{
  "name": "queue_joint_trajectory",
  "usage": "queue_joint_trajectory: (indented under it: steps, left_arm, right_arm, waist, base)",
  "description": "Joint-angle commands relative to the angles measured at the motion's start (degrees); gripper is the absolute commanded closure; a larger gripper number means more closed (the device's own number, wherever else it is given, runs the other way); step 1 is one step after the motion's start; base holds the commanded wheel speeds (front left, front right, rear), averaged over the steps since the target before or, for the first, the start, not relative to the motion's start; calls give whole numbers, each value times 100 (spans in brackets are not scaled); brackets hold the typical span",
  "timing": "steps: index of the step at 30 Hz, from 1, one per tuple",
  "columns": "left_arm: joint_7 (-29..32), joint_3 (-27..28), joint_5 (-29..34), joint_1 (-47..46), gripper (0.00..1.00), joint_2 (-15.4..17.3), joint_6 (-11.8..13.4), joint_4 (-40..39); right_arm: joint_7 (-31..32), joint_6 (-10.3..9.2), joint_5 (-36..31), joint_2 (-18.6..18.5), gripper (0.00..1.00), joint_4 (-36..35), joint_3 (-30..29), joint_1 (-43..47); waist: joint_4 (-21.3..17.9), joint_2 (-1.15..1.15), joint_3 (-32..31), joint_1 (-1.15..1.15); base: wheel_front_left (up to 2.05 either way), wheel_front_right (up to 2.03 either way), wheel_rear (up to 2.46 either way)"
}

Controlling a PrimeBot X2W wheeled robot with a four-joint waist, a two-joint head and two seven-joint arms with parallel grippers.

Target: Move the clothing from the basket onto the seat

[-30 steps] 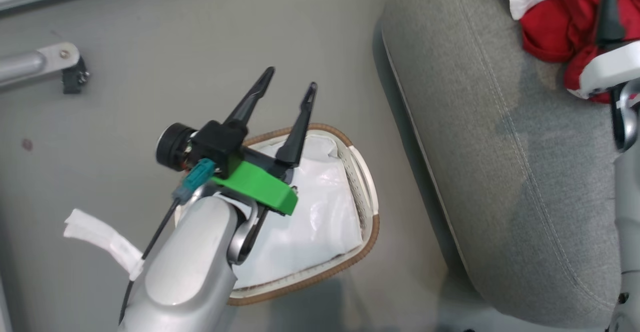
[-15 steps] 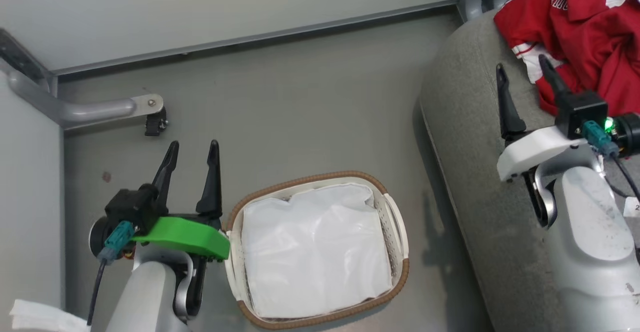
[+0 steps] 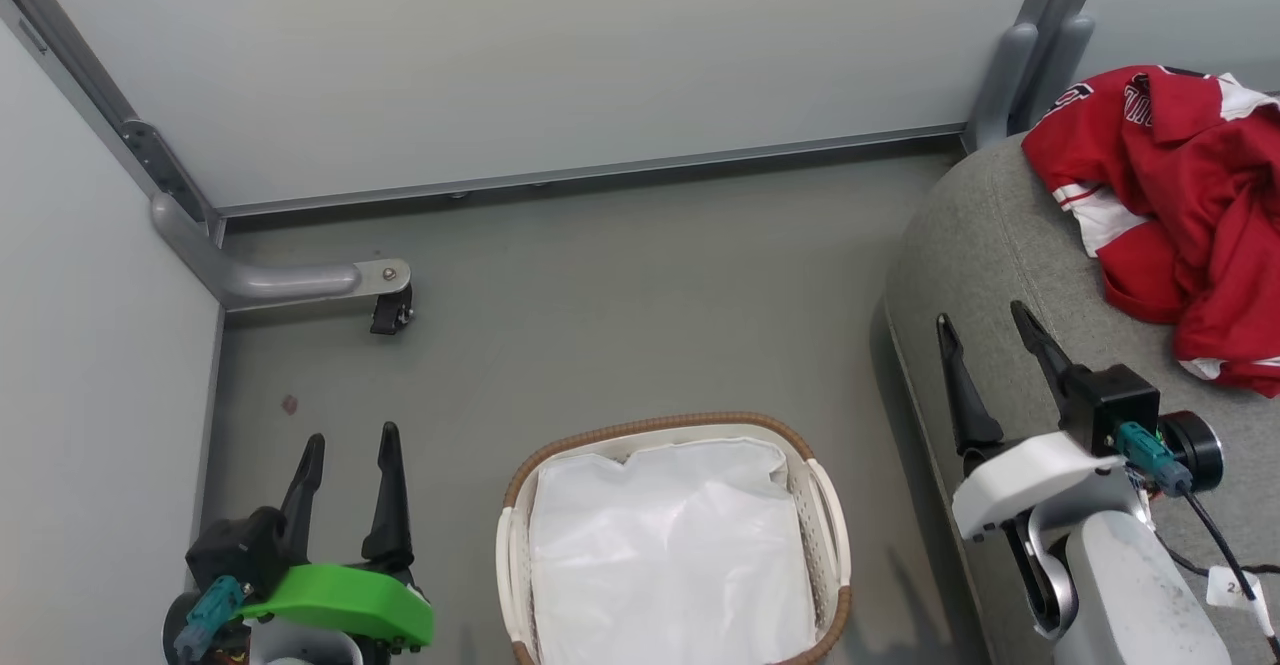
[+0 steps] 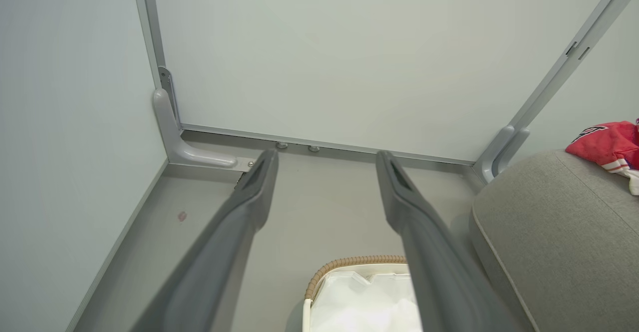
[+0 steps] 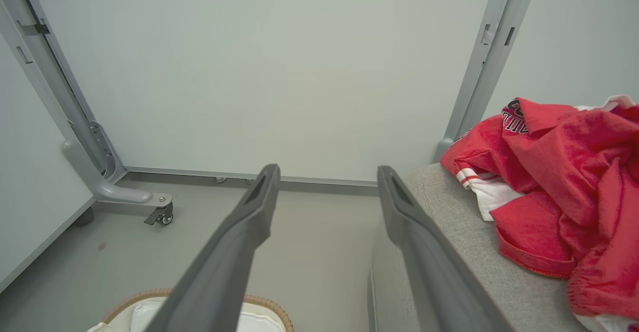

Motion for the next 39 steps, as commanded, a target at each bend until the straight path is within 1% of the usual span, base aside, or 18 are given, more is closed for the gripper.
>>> queue_joint_trajectory:
  steps: [1,6,14,30,31,35,39]
  left_arm:
    - [4,14,-10,126,0,-6,-15,-30]
    - [4,4,-63,203,0,-17,-16,-48]
    - [4,-9,-83,239,0,-24,-17,-64]
    - [4,-23,-104,249,0,-24,-17,-21]
    - [1,-21,-105,180,100,-29,0,-13]
    - [14,-32,-156,211,100,-42,0,155]
    - [113,8,-565,199,100,-26,1,104]
  right_arm:
    - [-9,-8,122,-23,0,-63,11,184]
    - [-9,-8,291,-22,0,-174,63,508]
    - [-9,-8,368,-19,0,-233,31,724]
    - [-9,-8,344,-19,0,-225,81,726]
    - [2,0,378,5,100,-202,83,686]
    - [31,0,436,47,100,-11,68,775]
    - [181,0,896,43,100,-16,-3,752]
  waist:
    - [63,0,-87,0]
    - [83,0,-128,0]
    - [62,0,-225,0]
    - [71,0,-337,0]
    - [69,0,-336,0]
    - [68,0,-338,0]
    - [57,0,-345,0]
  base:
    - [0,0,0]
    - [0,0,0]
    - [0,0,0]
    - [0,0,0]
    - [0,0,0]
    - [0,0,0]
    - [0,0,0]
